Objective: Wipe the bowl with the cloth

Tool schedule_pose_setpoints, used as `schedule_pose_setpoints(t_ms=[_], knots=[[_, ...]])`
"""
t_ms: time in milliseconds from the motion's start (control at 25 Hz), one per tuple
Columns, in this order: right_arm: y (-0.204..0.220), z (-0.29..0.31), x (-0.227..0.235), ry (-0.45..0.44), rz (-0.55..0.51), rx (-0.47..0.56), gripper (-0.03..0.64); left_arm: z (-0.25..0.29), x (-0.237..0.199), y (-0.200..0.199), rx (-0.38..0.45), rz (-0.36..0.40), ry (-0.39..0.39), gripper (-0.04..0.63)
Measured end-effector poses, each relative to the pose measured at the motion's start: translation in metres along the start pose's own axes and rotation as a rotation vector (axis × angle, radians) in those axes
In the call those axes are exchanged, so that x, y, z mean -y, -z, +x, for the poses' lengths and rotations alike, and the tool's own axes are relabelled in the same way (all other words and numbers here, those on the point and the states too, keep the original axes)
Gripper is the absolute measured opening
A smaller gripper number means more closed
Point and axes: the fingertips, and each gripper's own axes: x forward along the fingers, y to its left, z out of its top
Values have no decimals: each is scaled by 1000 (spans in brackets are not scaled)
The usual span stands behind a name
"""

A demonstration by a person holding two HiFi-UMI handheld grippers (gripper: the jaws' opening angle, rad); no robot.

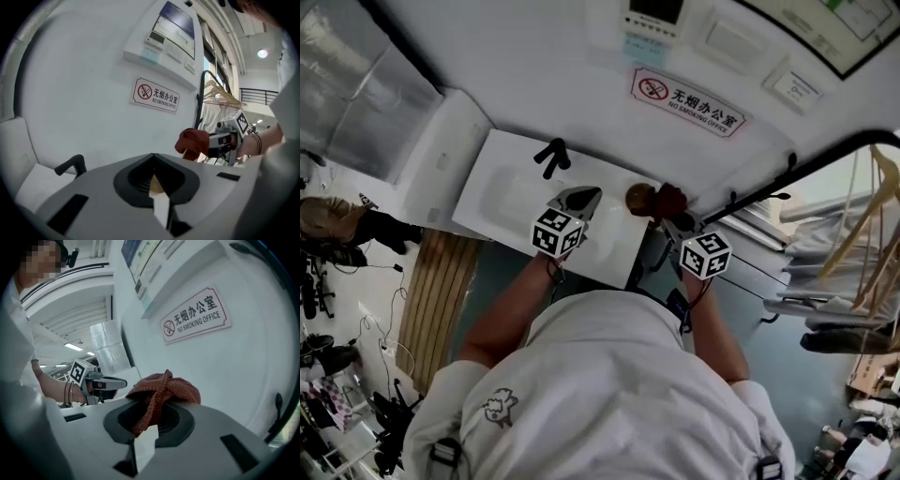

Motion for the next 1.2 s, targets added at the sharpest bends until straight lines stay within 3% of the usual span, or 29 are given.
schedule_pose_setpoints(t_ms=[280,480,680,960,1200], knots=[[-16,1,-52,-4,-75,12,51,-65,-5,-8,71,30,-13,14],[-22,-6,-71,6,-107,31,51,-95,2,-9,93,103,-8,14],[-27,-10,-88,-14,-140,37,51,-118,-1,4,93,80,-25,14],[-26,-43,-98,-75,-169,74,51,-143,31,-13,148,108,-82,14],[1,-92,-101,-132,-142,74,51,-145,94,-7,152,108,-97,14]])
